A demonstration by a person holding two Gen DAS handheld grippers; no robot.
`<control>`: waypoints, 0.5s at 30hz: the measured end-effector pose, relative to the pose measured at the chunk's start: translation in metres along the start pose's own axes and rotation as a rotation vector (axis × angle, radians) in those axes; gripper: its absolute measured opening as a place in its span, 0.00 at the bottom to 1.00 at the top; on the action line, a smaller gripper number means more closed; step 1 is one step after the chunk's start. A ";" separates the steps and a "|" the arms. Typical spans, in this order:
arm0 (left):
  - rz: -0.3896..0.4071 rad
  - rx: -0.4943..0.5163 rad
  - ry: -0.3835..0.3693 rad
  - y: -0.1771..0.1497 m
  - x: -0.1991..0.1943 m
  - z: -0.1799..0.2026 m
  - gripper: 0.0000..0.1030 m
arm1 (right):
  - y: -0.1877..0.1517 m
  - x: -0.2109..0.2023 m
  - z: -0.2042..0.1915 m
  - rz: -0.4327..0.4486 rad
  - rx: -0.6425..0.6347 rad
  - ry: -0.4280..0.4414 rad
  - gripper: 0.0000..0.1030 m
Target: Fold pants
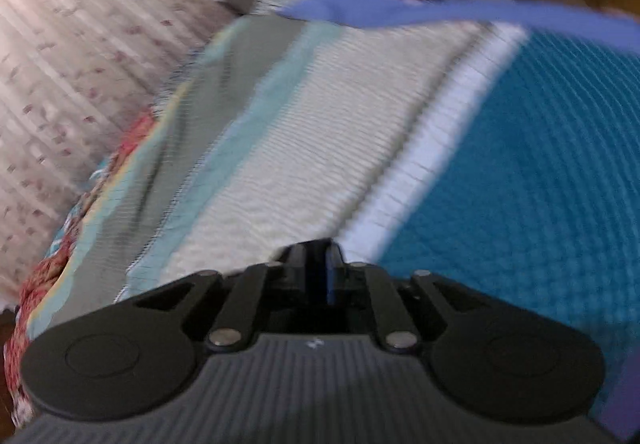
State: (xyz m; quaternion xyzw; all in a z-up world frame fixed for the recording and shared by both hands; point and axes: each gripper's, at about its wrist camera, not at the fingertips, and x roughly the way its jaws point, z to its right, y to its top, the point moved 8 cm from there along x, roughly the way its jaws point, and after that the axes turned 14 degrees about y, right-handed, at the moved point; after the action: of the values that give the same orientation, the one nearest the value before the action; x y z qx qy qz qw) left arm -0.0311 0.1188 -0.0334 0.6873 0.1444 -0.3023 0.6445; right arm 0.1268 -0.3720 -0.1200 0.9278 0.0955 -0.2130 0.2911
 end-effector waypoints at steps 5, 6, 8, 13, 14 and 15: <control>0.014 -0.295 0.077 0.027 0.012 -0.063 0.56 | 0.013 -0.025 0.011 0.100 0.024 -0.055 0.61; -0.015 -0.323 0.092 0.026 0.022 -0.068 0.56 | 0.015 -0.028 0.003 0.113 0.015 -0.041 0.61; -0.078 -0.358 0.083 0.019 0.042 -0.068 0.59 | 0.012 -0.021 -0.034 0.095 -0.089 0.034 0.61; -0.240 -0.434 0.045 -0.016 0.084 -0.053 0.77 | -0.091 0.023 -0.176 -0.267 -0.474 0.322 0.65; -0.265 -0.460 0.032 -0.024 0.087 -0.051 0.78 | -0.121 0.031 -0.196 -0.346 -0.537 0.367 0.71; -0.288 -0.490 0.016 -0.032 0.087 -0.048 0.79 | -0.160 0.040 -0.218 -0.440 -0.616 0.410 0.77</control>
State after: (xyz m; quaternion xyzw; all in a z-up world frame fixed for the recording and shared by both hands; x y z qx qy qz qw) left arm 0.0289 0.1532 -0.1123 0.4856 0.3144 -0.3415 0.7408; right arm 0.1882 -0.1132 -0.0569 0.7782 0.4062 -0.0429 0.4771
